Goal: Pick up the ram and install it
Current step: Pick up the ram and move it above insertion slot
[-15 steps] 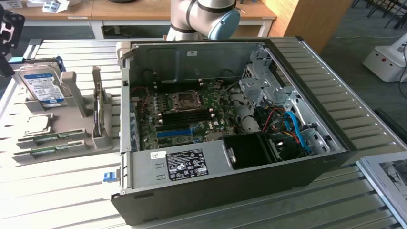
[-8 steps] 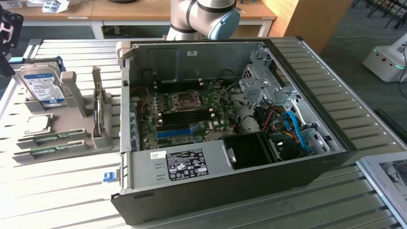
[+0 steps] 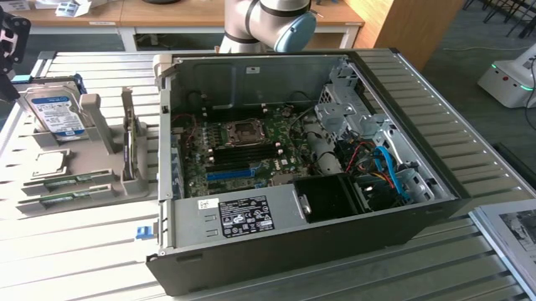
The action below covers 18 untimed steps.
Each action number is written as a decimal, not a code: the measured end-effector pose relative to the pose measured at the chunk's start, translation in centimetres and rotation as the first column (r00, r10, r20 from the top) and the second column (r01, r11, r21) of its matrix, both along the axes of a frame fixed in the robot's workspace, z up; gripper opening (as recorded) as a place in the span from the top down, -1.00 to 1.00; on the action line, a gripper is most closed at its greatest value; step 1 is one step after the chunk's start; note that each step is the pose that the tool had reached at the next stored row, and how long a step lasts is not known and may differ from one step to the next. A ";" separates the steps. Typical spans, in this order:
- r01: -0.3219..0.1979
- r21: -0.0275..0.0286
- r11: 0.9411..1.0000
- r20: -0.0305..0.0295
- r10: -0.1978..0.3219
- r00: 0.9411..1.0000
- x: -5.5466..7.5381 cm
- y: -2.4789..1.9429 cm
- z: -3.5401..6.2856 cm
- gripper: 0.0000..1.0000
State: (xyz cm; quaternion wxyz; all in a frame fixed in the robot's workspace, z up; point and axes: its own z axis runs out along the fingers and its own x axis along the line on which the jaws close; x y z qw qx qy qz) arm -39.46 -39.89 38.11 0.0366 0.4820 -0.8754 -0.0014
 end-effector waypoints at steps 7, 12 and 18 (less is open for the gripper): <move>-0.007 0.000 1.000 0.000 0.007 1.000 0.0 0.00 0.00 0.80; -0.024 0.000 1.000 0.000 0.024 1.000 0.0 0.00 0.00 0.80; -0.057 0.000 0.998 0.000 0.057 0.998 0.0 0.00 0.00 0.80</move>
